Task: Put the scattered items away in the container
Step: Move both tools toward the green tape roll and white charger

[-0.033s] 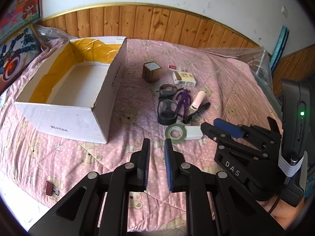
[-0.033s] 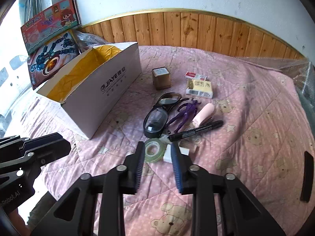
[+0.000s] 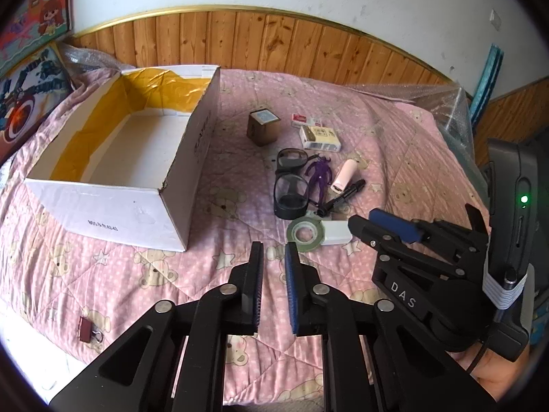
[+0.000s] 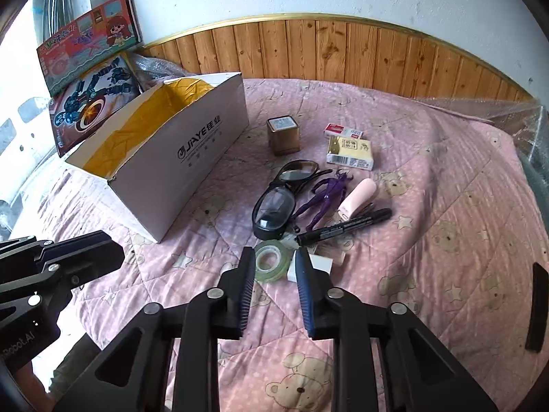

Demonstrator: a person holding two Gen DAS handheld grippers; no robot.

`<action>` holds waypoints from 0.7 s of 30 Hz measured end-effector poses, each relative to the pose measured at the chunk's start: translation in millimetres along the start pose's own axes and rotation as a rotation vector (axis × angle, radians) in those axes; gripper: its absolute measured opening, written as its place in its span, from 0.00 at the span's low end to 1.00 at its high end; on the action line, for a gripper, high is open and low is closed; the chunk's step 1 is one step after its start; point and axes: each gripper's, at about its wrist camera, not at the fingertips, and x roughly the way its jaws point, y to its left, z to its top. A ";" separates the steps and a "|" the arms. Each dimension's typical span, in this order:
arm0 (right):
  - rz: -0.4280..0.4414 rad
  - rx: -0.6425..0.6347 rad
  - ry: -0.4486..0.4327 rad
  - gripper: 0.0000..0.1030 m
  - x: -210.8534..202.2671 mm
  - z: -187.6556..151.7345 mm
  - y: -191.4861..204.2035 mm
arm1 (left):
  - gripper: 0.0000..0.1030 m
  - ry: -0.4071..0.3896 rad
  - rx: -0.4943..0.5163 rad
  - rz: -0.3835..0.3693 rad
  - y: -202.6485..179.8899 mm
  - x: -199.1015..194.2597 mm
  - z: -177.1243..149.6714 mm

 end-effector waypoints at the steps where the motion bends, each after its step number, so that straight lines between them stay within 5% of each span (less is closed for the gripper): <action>1: 0.004 0.000 0.002 0.17 0.5 -0.9 0.6 | 0.09 -0.004 0.001 0.000 -0.5 -0.4 0.0; 17: 0.039 0.026 0.020 0.14 4.8 -4.6 5.3 | 0.08 0.001 -0.007 -0.023 -2.0 5.3 -6.5; 19: 0.044 0.034 0.022 0.19 5.5 -4.0 5.3 | 0.13 0.006 -0.010 -0.025 -1.6 6.2 -6.2; 21: 0.050 0.044 0.022 0.30 6.4 -3.3 4.4 | 0.37 0.011 -0.015 -0.017 -0.4 7.8 -7.0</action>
